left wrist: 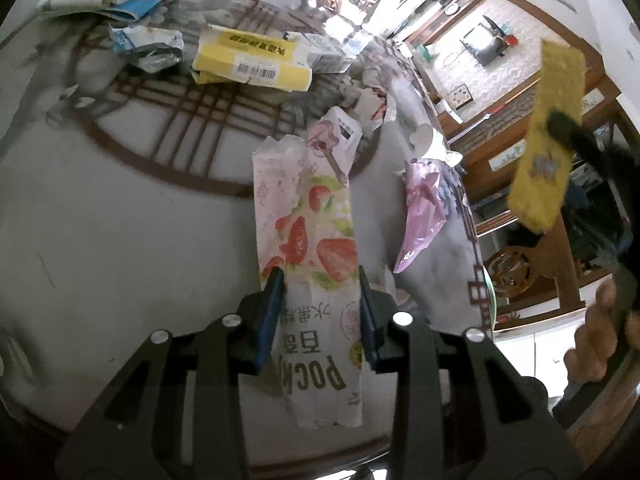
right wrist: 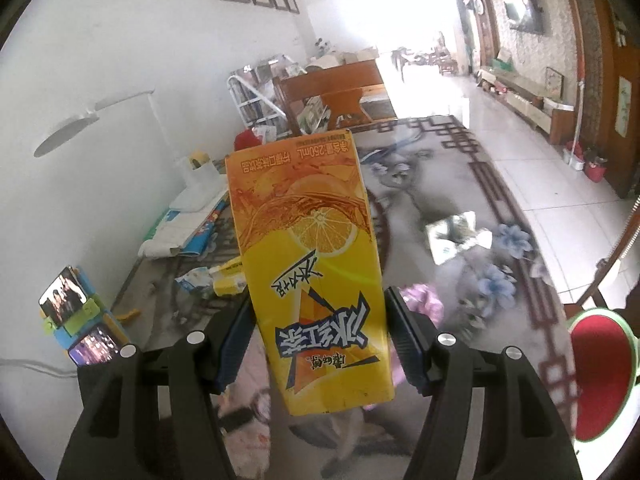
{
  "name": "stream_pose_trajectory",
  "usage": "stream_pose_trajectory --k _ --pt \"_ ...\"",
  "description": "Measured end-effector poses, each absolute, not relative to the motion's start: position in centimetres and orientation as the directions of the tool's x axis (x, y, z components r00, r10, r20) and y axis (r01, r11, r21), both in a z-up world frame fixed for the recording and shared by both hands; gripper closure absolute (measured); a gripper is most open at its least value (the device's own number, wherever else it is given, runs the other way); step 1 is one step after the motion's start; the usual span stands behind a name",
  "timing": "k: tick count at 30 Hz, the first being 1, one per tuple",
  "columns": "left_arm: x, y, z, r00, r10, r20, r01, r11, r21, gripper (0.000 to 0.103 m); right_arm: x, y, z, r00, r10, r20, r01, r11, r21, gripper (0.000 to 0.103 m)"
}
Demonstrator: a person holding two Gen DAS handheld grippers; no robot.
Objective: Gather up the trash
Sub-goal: 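Carry the wrapper and tea carton to the red bin and release both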
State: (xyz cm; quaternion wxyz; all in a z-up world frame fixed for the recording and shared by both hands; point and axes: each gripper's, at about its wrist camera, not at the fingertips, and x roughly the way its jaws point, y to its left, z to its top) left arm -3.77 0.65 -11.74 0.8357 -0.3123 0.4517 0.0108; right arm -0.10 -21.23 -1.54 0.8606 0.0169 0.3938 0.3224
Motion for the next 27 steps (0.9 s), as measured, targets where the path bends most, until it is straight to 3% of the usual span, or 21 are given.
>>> stream_pose_trajectory --k 27 --pt "-4.7 -2.8 -7.3 0.679 -0.103 -0.727 -0.206 0.923 -0.324 0.070 -3.9 -32.9 -4.0 0.491 0.566 -0.662 -0.407 0.821 0.399 0.041"
